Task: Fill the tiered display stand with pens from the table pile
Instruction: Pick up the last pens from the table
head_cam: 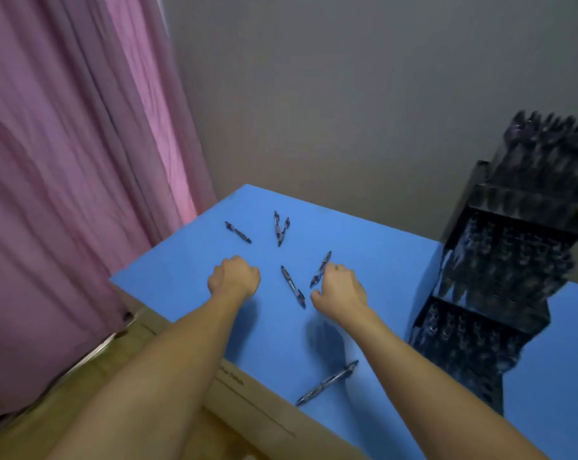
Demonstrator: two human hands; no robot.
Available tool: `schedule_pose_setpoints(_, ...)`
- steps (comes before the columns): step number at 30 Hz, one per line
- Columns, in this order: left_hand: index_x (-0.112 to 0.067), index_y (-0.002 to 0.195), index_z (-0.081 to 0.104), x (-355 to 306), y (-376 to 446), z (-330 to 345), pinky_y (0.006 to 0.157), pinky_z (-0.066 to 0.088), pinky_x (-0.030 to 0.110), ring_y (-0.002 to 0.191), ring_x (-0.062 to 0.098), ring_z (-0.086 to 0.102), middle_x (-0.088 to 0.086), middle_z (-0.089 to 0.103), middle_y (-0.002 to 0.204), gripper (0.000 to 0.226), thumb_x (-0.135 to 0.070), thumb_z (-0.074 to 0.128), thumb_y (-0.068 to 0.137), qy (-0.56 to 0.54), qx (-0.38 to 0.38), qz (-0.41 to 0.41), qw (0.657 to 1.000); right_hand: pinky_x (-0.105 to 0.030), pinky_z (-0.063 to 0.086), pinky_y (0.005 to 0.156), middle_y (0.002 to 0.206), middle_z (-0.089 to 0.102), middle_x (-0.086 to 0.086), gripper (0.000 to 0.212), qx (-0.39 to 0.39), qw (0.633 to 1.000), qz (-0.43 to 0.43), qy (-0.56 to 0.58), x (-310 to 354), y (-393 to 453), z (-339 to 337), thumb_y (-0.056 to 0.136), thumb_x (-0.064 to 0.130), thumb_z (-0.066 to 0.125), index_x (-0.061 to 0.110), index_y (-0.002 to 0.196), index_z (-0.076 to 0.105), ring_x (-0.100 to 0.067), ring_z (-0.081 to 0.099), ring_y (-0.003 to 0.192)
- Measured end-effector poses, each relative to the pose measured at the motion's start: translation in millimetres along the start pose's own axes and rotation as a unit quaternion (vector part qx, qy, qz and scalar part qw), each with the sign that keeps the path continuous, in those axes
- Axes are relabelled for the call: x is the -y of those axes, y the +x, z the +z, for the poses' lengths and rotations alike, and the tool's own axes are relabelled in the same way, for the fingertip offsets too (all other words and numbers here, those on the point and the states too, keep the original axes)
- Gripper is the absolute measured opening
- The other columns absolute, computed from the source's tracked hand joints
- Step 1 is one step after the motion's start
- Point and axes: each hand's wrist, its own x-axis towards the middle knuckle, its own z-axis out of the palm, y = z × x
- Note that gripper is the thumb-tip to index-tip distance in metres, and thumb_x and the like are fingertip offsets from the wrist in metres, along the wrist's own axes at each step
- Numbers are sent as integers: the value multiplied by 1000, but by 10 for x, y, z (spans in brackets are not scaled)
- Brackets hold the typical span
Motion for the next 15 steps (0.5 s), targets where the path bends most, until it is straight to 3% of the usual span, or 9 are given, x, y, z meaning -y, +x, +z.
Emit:
schedule_pose_setpoints(5,-8,134,52,88,569,-52,99,45,42,128,36,53,15,53,140,42,-29,44,98,-5,-5,-7,1000,-41,50,94,133,54,-14,39,10,1000,1,-5,151,486,139,95,24,56,7,129,50,-32,51,122)
schedule_pose_setpoints(15,1,136,52,-18,2010,129,101,46,44,128,37,50,20,50,140,52,-36,51,99,-85,21,-35,996,-38,49,97,140,55,-5,45,-24,998,55,24,331,1349,325,97,32,56,12,138,50,-26,50,128)
